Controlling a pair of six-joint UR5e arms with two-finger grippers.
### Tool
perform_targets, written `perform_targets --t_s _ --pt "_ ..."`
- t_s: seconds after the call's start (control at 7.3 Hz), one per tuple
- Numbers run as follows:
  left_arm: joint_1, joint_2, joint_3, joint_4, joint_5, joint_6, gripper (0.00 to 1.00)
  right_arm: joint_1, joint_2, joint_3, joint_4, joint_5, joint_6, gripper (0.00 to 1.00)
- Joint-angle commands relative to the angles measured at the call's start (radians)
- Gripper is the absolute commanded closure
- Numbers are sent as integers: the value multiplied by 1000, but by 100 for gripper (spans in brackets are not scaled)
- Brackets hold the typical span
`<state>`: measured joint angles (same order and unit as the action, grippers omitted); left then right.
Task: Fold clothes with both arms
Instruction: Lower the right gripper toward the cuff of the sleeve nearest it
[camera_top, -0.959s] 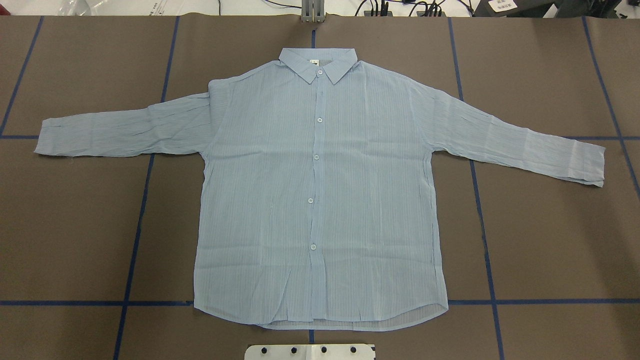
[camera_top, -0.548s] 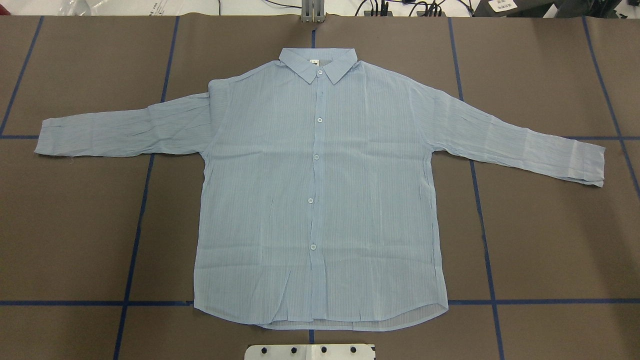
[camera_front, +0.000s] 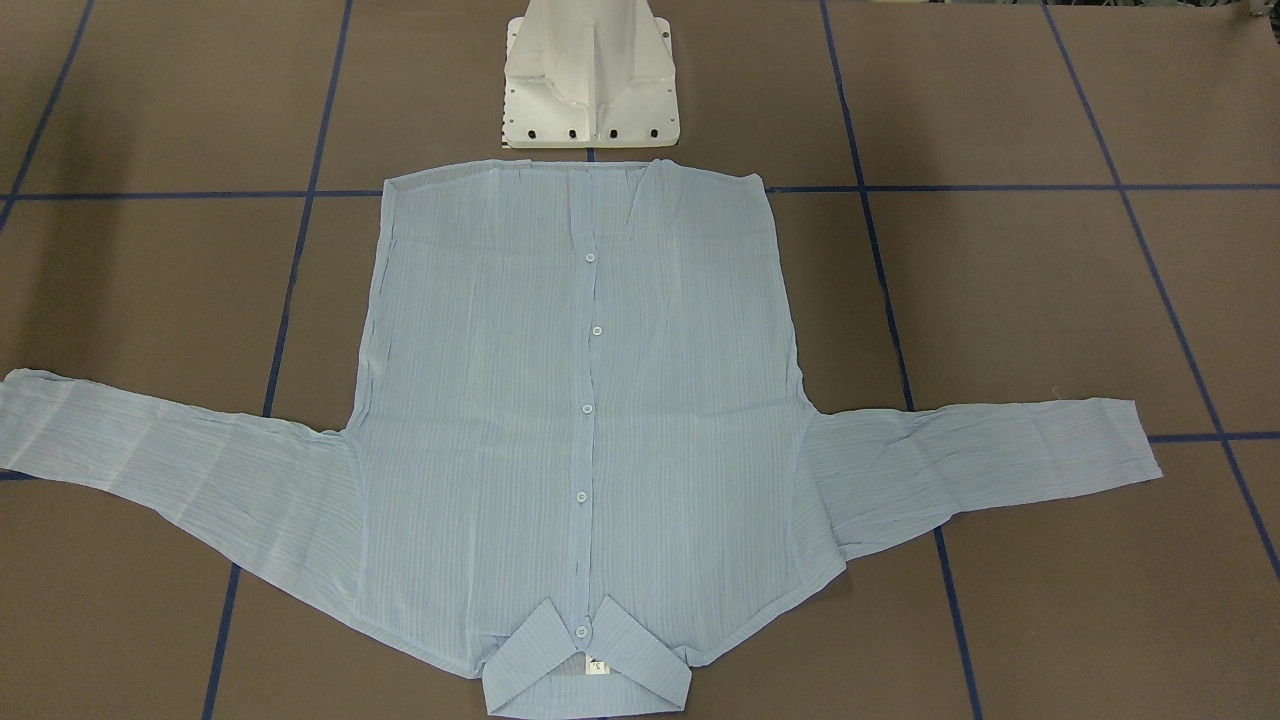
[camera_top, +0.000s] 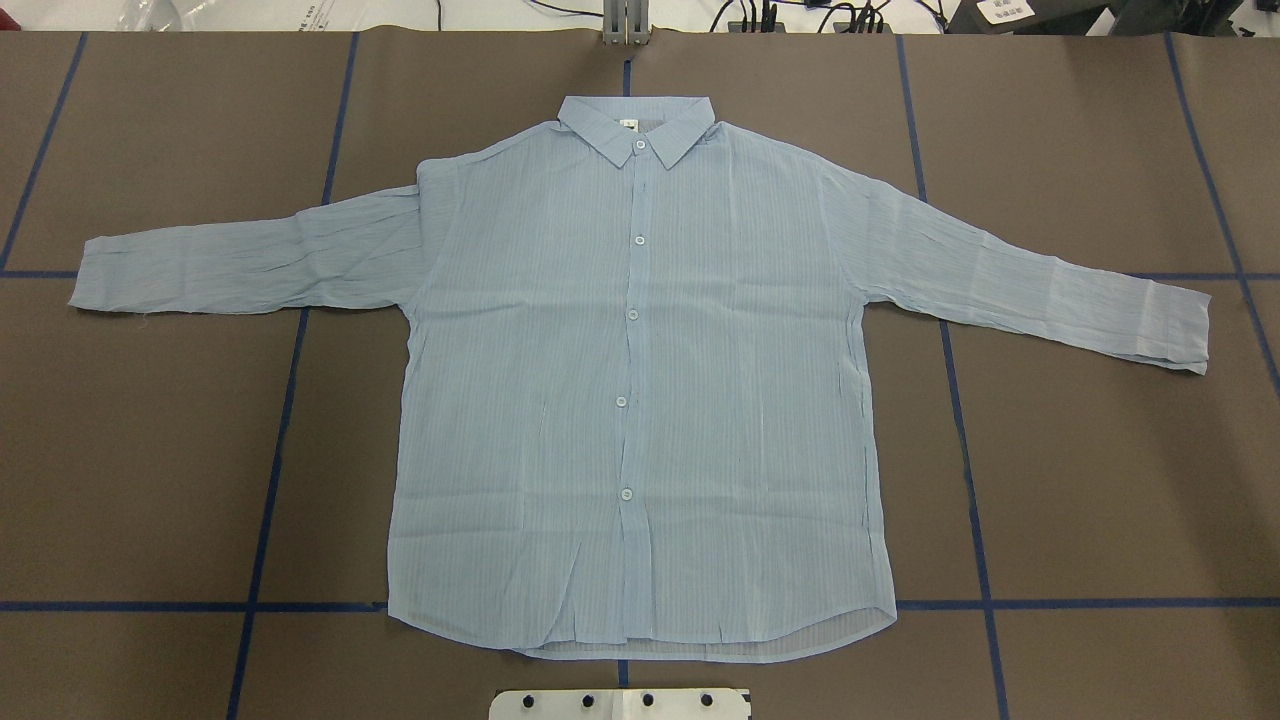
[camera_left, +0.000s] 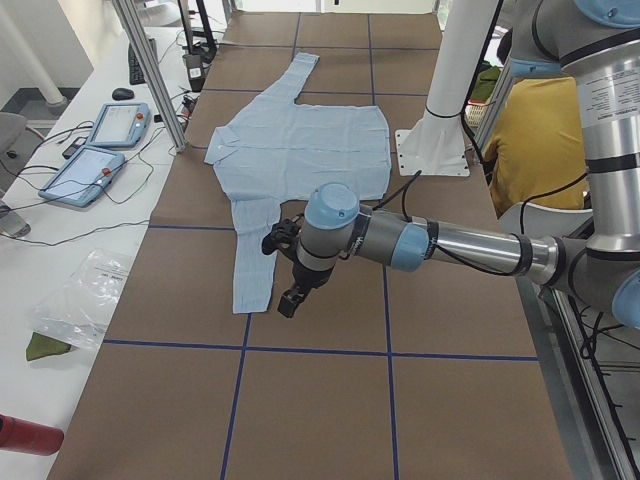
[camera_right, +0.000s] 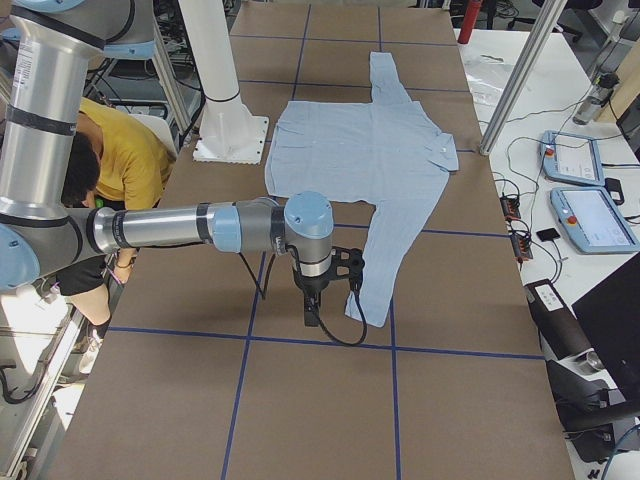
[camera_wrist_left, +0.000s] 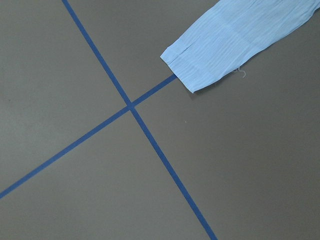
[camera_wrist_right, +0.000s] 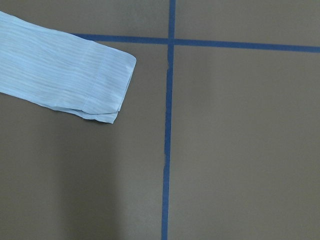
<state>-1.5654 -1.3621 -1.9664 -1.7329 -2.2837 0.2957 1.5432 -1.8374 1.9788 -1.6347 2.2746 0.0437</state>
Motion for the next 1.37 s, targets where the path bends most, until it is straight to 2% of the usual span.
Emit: perform_targets --t_s 0.0,0.14,0.27,0.41,0.68,0.96,1.23 --pt "-7 -127 6 -45 7 -142 0 2 111 -2 1 -4 12 0" --pt "-10 -191 15 -141 42 -153 0 2 154 -15 1 -7 25 0" --pt "-7 -221 52 -163 58 -211 0 5 179 -14 36 -3 27 0" --pt "-8 -238 69 -168 53 -228 0 5 185 -76 100 9 42 0" --pt "-8 -235 64 -169 50 -228 0 2 185 -235 397 28 66 0" --pt "-8 -233 58 -171 49 -227 0 -27 184 -404 665 28 292 0" --pt "-8 -233 58 -171 50 -227 0 -121 181 -529 966 -7 584 0"
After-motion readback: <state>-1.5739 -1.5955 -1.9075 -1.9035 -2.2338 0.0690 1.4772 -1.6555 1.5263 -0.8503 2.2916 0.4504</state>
